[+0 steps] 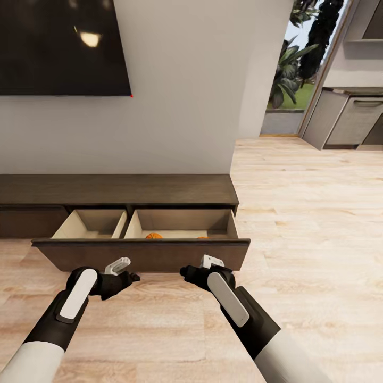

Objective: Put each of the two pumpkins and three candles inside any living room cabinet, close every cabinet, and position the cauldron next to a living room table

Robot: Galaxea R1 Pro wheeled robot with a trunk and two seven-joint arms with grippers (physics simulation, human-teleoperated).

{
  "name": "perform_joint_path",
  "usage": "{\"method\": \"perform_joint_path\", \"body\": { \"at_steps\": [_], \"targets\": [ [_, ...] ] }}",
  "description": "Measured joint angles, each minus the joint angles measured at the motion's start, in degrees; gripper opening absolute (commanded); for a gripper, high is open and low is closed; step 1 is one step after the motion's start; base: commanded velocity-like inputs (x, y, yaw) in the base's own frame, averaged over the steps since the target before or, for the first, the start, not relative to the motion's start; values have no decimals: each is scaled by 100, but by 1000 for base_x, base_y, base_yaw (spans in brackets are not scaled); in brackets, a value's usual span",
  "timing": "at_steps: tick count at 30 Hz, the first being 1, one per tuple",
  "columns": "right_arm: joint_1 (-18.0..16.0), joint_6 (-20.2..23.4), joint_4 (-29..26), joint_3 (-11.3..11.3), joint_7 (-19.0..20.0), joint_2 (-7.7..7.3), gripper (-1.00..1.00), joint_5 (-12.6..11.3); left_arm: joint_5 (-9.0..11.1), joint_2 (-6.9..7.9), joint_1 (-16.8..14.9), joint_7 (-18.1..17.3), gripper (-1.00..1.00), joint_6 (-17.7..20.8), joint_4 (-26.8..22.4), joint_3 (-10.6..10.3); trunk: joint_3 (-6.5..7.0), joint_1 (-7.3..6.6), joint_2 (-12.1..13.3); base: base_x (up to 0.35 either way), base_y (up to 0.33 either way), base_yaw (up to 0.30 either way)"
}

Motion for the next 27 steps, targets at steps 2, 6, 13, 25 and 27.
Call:
{"method": "perform_joint_path", "body": {
  "at_steps": [2,6,13,25,27],
  "targets": [
    [0,-1,33,2,0,-3,100,5,-52,-11,0,29,100,-11,14,-29,-36,44,-80,-4,0,0],
    [2,-12,25,16,-16,-30,100,79,-326,-56,0,131,100,-39,29,-100,-108,132,-241,-1,0,0],
    [66,-238,19,92,-10,-561,100,649,-1316,-92,47,195,100,-1041,218,-659,-233,286,-521,0,0,0],
    [556,-3025,1565,1072,0,-624,100,2166,-1713,-399,58,200,100,-3590,1784,-2043,-449,549,-1003,0,0,0],
    [561,-3430,1893,1278,-4,-609,100,2205,-1716,-405,56,182,100,-3927,1960,-2151,-485,593,-1083,0,0,0]
  ]
}}
